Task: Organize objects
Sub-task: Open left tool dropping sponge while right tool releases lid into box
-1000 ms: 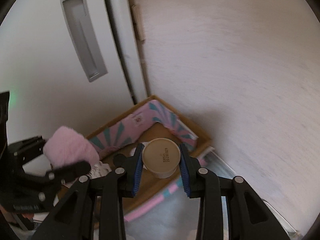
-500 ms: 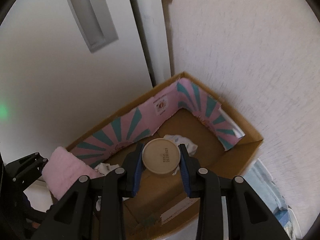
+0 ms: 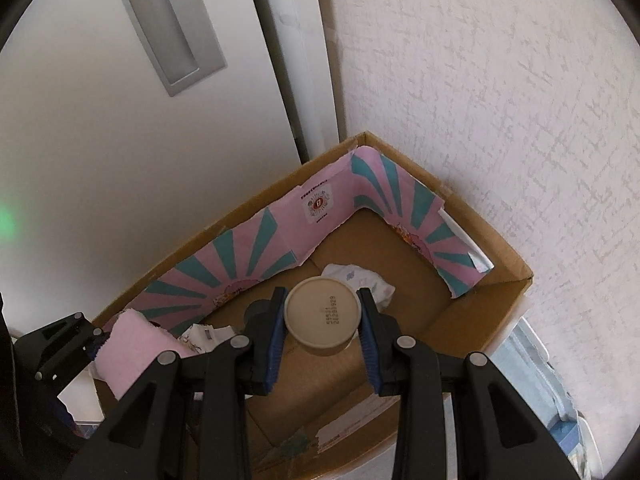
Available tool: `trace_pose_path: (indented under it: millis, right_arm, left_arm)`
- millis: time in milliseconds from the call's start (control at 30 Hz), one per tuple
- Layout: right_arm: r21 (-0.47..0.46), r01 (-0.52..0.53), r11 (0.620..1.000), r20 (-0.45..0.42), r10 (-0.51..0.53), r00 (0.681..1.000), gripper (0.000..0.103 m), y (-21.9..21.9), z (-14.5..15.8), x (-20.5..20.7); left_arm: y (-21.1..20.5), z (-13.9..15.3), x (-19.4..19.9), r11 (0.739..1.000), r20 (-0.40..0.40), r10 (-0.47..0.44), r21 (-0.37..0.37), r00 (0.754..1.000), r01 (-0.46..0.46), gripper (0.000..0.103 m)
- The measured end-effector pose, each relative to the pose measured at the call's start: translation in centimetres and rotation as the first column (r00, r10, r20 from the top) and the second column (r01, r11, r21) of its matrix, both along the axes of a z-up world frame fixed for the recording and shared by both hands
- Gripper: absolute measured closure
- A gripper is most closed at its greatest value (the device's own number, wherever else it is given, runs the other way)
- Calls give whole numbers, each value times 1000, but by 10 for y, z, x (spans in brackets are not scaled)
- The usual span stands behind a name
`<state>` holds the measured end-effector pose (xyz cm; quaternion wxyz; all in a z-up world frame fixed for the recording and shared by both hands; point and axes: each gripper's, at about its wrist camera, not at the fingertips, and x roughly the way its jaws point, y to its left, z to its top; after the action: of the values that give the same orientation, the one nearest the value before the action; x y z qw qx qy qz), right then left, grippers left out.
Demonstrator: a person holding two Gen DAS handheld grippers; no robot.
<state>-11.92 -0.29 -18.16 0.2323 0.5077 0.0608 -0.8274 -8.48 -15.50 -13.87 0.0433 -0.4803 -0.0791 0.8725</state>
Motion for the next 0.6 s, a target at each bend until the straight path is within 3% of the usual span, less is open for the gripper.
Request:
trace_pose_path:
  millis: [33,67,100,167,200,233,600]
  right_arm:
    - [2,-2,1000,2,2,1000,72,-1,0,-1]
    - [0,-4,1000,5,4,1000,72,-2,0,-2]
    - [-6,-4,1000,12,4,1000,70,-3,0,-4]
    - [-6,1,1000,28,-1,1000,45,-5,-2,-7]
    - [1,11,1000,30,-11,999,26,-6,-3,-9]
    - [0,17,1000,24,-17,1000,19,-6,-3,-10]
    - [9,42,999,28,-42,999,19,-8,-6,-2]
  left_arm:
    - [1,0,-1,1000,7,-1,-4,1000,1,36]
    - [1,-1,-2,1000,15,-4,-6,1000,4,15]
    - [0,1,1,1000,20,-10,-8,1000,10,0]
    - [0,4,7,1000,10,-17,-3,1000,17,0]
    - [1,3,5,1000,14,-26,1,1000,26,0]
    - [2,1,4,999,20,-33,1,999,33,0]
    - [3,-7,2,999,56,-49,-6,997,49,0]
